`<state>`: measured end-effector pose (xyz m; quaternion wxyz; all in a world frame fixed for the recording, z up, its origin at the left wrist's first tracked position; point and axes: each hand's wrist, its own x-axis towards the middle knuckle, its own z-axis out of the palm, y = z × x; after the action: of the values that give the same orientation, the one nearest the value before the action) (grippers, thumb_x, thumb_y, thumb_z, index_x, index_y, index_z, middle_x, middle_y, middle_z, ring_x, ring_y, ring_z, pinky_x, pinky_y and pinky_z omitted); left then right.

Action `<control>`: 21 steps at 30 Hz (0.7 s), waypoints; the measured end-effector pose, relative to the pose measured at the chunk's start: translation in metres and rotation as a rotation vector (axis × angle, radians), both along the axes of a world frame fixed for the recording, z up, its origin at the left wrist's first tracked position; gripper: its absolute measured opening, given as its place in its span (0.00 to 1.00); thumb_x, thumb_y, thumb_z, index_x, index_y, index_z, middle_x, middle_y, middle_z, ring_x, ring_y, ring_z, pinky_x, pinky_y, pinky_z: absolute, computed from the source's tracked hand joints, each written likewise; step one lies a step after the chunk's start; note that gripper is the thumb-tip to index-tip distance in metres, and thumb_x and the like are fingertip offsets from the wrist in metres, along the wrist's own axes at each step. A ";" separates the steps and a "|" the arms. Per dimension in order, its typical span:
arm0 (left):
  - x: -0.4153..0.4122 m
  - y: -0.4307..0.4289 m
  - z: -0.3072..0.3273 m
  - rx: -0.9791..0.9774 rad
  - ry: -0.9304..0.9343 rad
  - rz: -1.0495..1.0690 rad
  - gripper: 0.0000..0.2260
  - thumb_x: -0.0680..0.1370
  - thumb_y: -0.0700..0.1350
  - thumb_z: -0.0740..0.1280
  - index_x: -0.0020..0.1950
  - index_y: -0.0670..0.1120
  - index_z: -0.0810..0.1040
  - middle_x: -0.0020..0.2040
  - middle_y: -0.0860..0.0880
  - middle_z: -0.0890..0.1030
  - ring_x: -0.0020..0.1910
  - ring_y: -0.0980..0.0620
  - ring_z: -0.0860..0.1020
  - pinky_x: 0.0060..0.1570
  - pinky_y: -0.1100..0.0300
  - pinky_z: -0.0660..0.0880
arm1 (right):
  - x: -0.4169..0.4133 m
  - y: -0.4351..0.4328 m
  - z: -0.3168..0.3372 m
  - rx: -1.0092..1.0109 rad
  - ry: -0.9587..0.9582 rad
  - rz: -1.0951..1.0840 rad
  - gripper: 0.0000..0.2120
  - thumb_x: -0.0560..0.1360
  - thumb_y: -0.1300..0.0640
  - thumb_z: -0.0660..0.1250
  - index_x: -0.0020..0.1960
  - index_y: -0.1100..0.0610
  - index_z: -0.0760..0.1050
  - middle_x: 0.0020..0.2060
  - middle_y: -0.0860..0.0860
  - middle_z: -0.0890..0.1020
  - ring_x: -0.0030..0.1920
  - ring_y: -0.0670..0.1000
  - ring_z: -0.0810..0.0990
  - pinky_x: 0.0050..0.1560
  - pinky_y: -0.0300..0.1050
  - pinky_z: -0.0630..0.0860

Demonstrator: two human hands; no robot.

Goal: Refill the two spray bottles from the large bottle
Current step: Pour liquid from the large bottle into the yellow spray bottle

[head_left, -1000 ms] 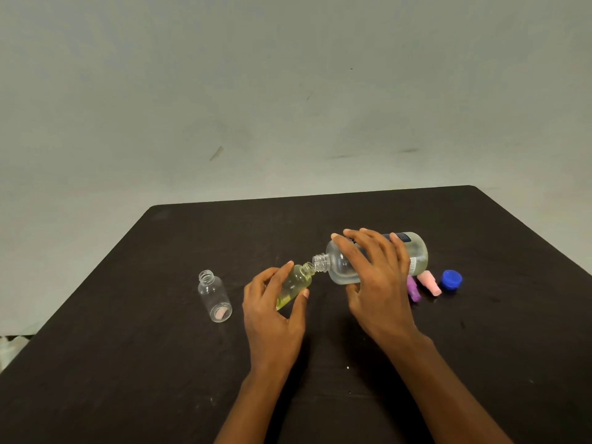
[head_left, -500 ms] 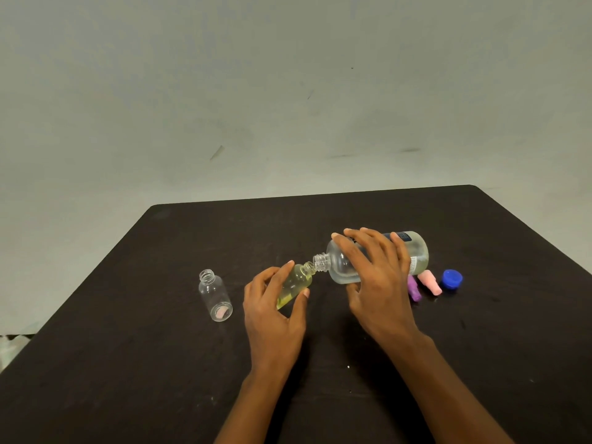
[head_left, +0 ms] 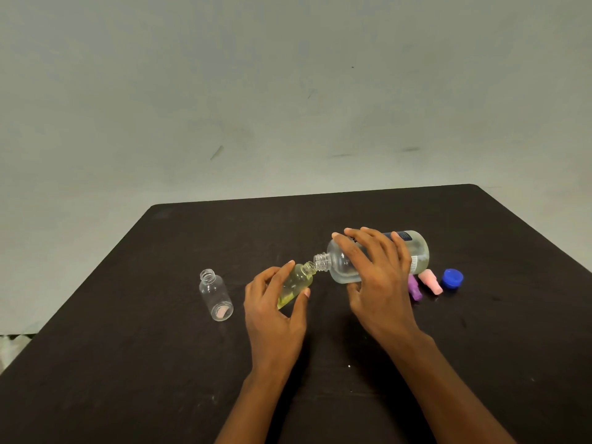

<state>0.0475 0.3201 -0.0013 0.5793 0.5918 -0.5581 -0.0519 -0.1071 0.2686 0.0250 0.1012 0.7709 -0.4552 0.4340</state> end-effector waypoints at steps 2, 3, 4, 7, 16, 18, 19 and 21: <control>0.000 0.000 0.000 0.001 -0.001 0.000 0.20 0.70 0.46 0.71 0.62 0.52 0.79 0.55 0.55 0.76 0.57 0.59 0.71 0.55 0.54 0.74 | 0.000 0.000 0.000 0.002 -0.002 -0.001 0.41 0.57 0.71 0.76 0.67 0.51 0.71 0.63 0.51 0.77 0.67 0.53 0.69 0.74 0.51 0.51; 0.000 0.000 0.000 0.000 0.000 0.003 0.20 0.70 0.47 0.71 0.62 0.52 0.79 0.55 0.55 0.76 0.57 0.59 0.71 0.55 0.54 0.74 | 0.000 0.000 0.000 0.001 -0.003 -0.003 0.40 0.57 0.71 0.75 0.67 0.51 0.72 0.63 0.51 0.77 0.67 0.53 0.69 0.74 0.51 0.52; -0.001 0.000 0.000 -0.001 0.003 0.006 0.20 0.70 0.47 0.71 0.62 0.52 0.79 0.55 0.55 0.76 0.57 0.59 0.72 0.56 0.55 0.74 | 0.000 0.000 0.000 0.000 -0.001 -0.005 0.40 0.57 0.71 0.75 0.66 0.51 0.72 0.63 0.51 0.77 0.67 0.53 0.70 0.73 0.51 0.52; -0.001 0.000 0.001 -0.002 0.005 0.007 0.20 0.70 0.47 0.71 0.62 0.52 0.79 0.54 0.55 0.76 0.56 0.59 0.72 0.55 0.54 0.74 | 0.000 0.000 0.000 -0.004 0.001 -0.006 0.39 0.57 0.71 0.76 0.66 0.53 0.73 0.62 0.51 0.77 0.67 0.53 0.69 0.73 0.51 0.51; 0.000 0.000 0.001 -0.005 0.004 0.002 0.20 0.70 0.47 0.71 0.61 0.52 0.79 0.55 0.55 0.76 0.56 0.58 0.72 0.55 0.54 0.75 | 0.000 0.001 0.001 -0.007 0.000 -0.006 0.40 0.57 0.71 0.76 0.66 0.52 0.73 0.62 0.51 0.77 0.67 0.53 0.70 0.73 0.50 0.51; 0.000 0.000 0.001 -0.007 0.001 0.003 0.20 0.70 0.47 0.71 0.62 0.52 0.79 0.55 0.55 0.76 0.56 0.58 0.72 0.55 0.54 0.75 | 0.001 0.000 0.001 -0.005 -0.003 -0.004 0.40 0.57 0.71 0.76 0.66 0.52 0.73 0.62 0.51 0.77 0.67 0.53 0.70 0.73 0.51 0.51; 0.000 0.000 0.001 -0.007 0.000 0.002 0.20 0.70 0.47 0.71 0.62 0.52 0.79 0.55 0.55 0.76 0.56 0.58 0.72 0.55 0.54 0.75 | 0.001 0.000 0.000 -0.004 -0.003 -0.003 0.40 0.57 0.71 0.76 0.66 0.52 0.72 0.62 0.51 0.77 0.67 0.53 0.69 0.73 0.51 0.51; 0.000 0.000 0.001 -0.007 -0.001 0.000 0.20 0.70 0.47 0.71 0.62 0.51 0.79 0.55 0.55 0.76 0.56 0.58 0.72 0.55 0.54 0.75 | 0.000 0.000 0.000 -0.001 0.001 -0.002 0.40 0.57 0.71 0.76 0.67 0.51 0.72 0.63 0.51 0.77 0.67 0.52 0.69 0.73 0.51 0.51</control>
<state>0.0476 0.3199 -0.0005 0.5811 0.5898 -0.5586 -0.0500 -0.1067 0.2687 0.0251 0.1023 0.7704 -0.4557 0.4340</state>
